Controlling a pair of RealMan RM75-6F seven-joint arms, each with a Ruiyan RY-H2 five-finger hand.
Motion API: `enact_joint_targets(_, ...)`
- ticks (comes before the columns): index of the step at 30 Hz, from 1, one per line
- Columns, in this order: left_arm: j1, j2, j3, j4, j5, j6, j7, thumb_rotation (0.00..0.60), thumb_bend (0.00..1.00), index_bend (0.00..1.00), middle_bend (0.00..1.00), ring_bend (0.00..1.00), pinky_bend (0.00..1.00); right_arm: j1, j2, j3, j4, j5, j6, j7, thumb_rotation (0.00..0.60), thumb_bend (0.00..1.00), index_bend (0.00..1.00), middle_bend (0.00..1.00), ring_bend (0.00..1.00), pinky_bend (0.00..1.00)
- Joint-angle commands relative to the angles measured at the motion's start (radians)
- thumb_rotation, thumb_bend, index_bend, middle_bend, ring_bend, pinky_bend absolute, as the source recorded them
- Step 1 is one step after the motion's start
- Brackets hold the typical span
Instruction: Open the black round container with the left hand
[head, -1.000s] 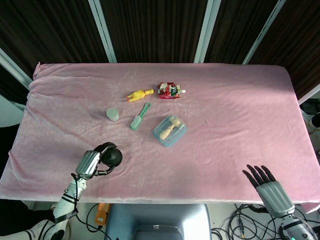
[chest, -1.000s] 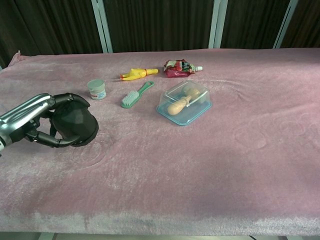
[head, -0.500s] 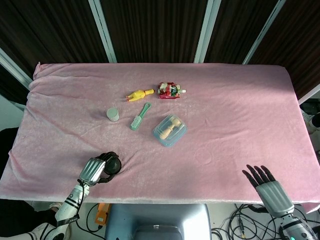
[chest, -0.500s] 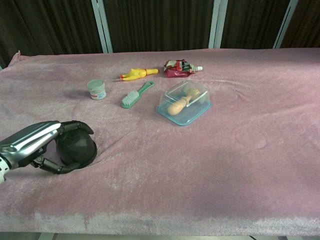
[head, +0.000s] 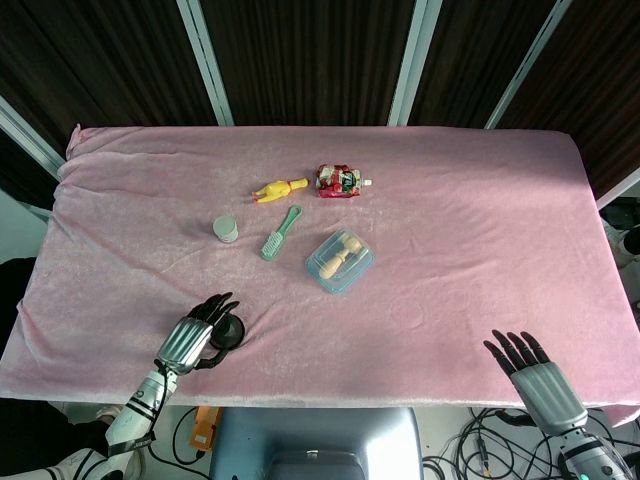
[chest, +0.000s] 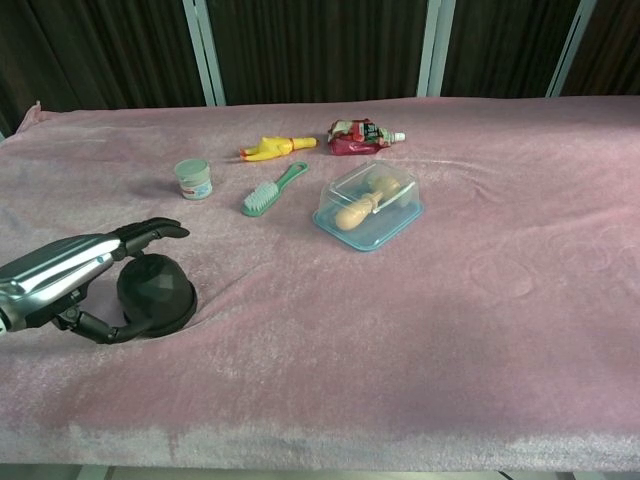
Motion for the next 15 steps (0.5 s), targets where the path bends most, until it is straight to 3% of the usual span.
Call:
enact_joint_targets(1, 0.003, 0.009, -0.005, -0.019, 0.005, 0.012, 0.008, 0.6, 0.32, 0.09, 0.0, 0.0, 0.18, 0.0, 0.0, 0.0, 0.001, -0.001, 0.001, 0.001, 0.6, 0.0, 0.0, 0.0, 0.0, 0.09)
enact_joint_targets(9, 0.004, 0.012, -0.005, -0.034, 0.014, 0.02, 0.027, 0.6, 0.32, 0.14, 0.01, 0.03, 0.19, 0.001, -0.001, -0.001, 0.001, -0.001, -0.001, 0.0, 0.6, 0.0, 0.0, 0.0, 0.0, 0.09)
enact_joint_targets(10, 0.003, 0.009, -0.006, -0.033, 0.01, 0.016, 0.03, 0.6, 0.32, 0.15, 0.04, 0.07, 0.2, 0.001, 0.0, -0.001, 0.0, -0.001, 0.0, 0.001, 0.6, 0.0, 0.0, 0.0, 0.0, 0.09)
enact_joint_targets(13, 0.004, -0.007, -0.01, -0.021, 0.01, 0.02, 0.03, 0.6, 0.32, 0.24, 0.26, 0.27, 0.3, 0.001, 0.0, 0.0, 0.0, 0.0, -0.001, 0.001, 0.6, 0.0, 0.0, 0.0, 0.0, 0.09)
enact_joint_targets(15, 0.005, -0.018, -0.007, -0.006, 0.017, 0.026, 0.03, 0.6, 0.32, 0.27, 0.33, 0.32, 0.36, 0.001, 0.0, -0.001, 0.0, 0.0, -0.001, 0.001, 0.6, 0.0, 0.0, 0.0, 0.0, 0.09)
